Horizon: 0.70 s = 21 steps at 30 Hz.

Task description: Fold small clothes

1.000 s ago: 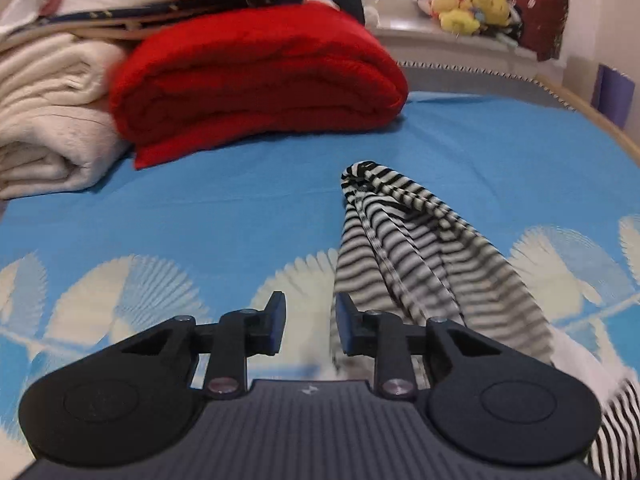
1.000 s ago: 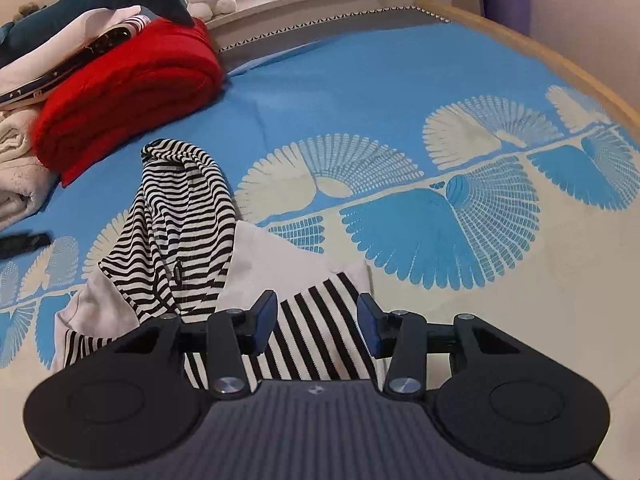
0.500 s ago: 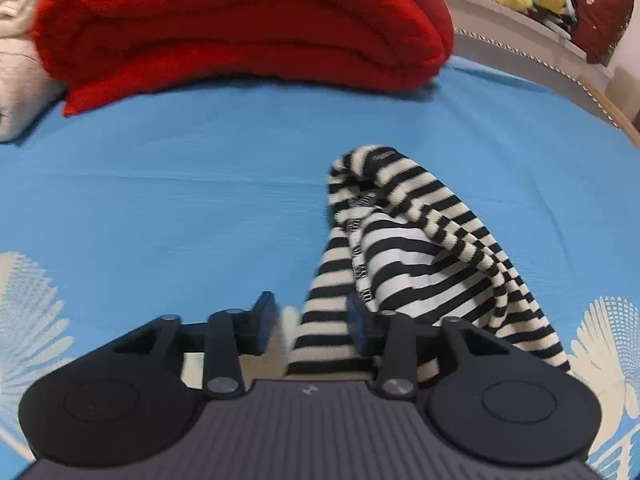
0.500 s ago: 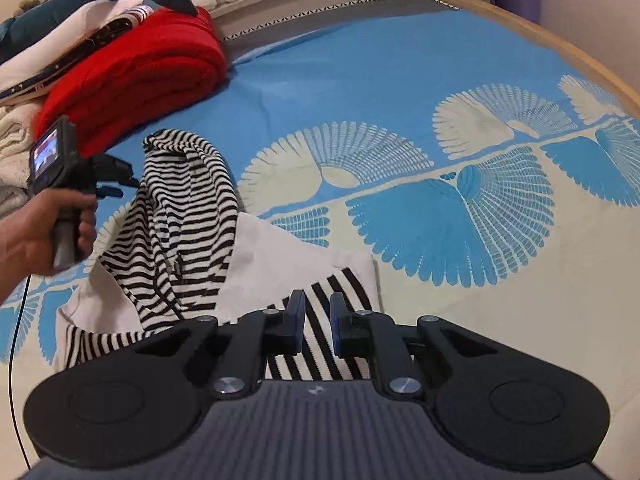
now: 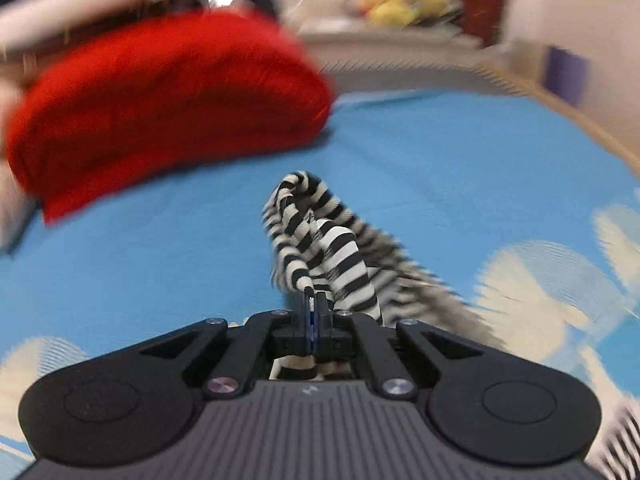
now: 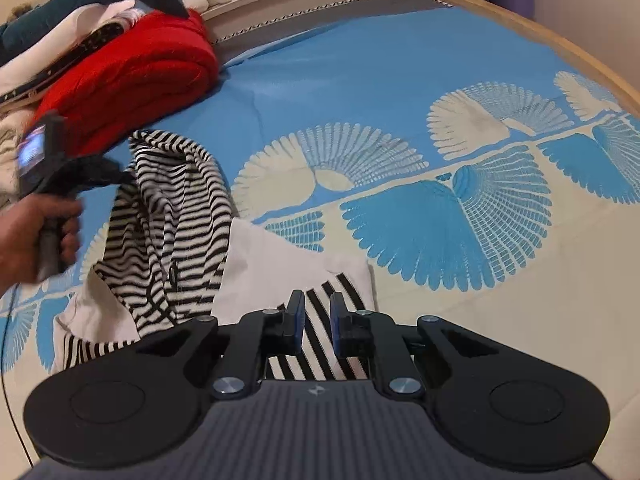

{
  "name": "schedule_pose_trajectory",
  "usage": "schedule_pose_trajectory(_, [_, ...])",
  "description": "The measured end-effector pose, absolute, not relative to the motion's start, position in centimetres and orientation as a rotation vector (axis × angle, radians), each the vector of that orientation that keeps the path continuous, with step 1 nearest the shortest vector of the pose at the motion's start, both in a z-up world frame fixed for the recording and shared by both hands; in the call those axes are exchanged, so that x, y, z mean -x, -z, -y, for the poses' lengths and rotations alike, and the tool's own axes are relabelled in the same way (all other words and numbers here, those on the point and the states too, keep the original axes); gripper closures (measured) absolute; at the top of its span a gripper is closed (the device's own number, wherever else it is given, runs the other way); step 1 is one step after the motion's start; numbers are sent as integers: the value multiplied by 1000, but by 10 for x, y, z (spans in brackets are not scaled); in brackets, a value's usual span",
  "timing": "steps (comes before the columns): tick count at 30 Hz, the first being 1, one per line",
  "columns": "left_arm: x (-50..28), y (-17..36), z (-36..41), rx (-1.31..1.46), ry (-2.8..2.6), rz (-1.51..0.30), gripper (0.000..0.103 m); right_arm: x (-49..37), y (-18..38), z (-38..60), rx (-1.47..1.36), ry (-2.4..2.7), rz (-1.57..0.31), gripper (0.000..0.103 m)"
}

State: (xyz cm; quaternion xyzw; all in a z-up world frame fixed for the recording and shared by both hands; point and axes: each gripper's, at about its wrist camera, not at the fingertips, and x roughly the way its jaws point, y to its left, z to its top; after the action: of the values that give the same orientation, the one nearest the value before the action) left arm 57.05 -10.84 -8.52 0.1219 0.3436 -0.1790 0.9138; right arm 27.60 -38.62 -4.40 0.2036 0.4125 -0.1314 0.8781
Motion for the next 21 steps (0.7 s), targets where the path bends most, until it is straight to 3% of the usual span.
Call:
schedule_pose_trajectory(4, [-429, 46, 89, -375, 577, -588, 102, -274, 31, 391, -452, 278, -818, 89])
schedule_pose_trajectory(7, [-313, 51, 62, -465, 720, -637, 101, -272, 23, 395, -472, 284, -796, 89])
schedule_pose_trajectory(10, [-249, 70, 35, -519, 690, -785, 95, -268, 17, 400, -489, 288, -775, 89])
schedule_pose_trajectory(15, [-267, 67, 16, -199, 327, -938, 84, -260, 14, 401, -521, 277, -767, 89])
schedule_pose_trajectory(17, [-284, 69, 7, -37, 281, -945, 68, -259, 16, 397, -535, 255, -773, 89])
schedule_pose_trajectory(21, [-317, 107, 0, 321, 237, -1124, 68, -264, 30, 382, -584, 162, -835, 89])
